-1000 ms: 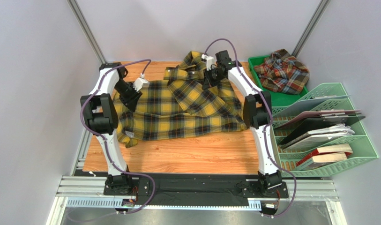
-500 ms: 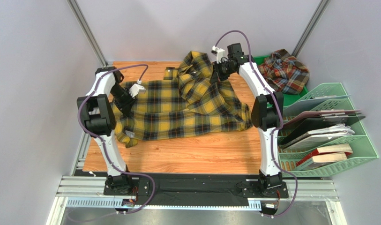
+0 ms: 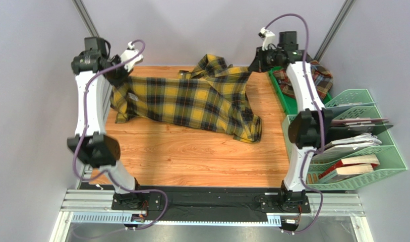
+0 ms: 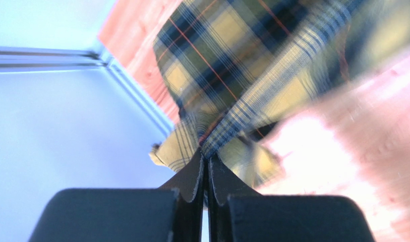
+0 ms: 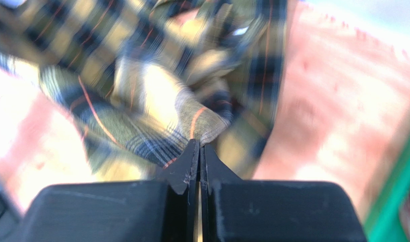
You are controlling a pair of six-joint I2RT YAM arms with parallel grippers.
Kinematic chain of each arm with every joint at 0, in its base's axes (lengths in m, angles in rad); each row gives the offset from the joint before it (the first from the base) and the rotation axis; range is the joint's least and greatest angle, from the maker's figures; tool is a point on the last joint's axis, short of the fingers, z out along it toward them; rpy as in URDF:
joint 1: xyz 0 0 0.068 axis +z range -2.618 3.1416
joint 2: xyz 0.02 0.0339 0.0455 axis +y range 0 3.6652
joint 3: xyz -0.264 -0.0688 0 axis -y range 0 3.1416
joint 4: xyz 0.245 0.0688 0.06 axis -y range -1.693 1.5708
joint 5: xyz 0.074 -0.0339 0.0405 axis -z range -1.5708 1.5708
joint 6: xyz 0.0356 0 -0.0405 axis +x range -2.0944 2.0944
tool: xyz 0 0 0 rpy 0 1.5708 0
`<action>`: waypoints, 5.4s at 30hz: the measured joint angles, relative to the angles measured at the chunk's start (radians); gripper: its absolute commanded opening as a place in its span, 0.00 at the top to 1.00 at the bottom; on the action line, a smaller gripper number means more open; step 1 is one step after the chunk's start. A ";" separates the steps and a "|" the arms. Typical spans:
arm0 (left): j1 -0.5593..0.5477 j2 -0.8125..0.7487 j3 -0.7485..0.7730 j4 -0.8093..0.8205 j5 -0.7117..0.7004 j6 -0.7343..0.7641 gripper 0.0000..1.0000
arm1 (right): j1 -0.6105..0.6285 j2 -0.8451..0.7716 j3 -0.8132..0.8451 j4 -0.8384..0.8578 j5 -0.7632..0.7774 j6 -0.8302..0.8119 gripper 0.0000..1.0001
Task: Fold and stack the long sleeve shirts
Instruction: Flatten the shirt out
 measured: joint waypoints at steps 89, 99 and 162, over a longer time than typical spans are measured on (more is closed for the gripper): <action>-0.047 -0.384 -0.902 0.096 0.154 -0.195 0.37 | 0.776 -1.607 -1.131 -0.229 -0.058 -0.217 1.00; -0.047 -0.425 -0.922 0.081 0.155 -0.187 0.37 | 0.987 -1.346 -1.157 -0.031 0.000 -0.208 1.00; -1.450 -0.099 -1.093 0.738 0.000 -0.266 1.00 | 0.088 -0.132 -0.841 -0.062 0.161 -0.085 0.44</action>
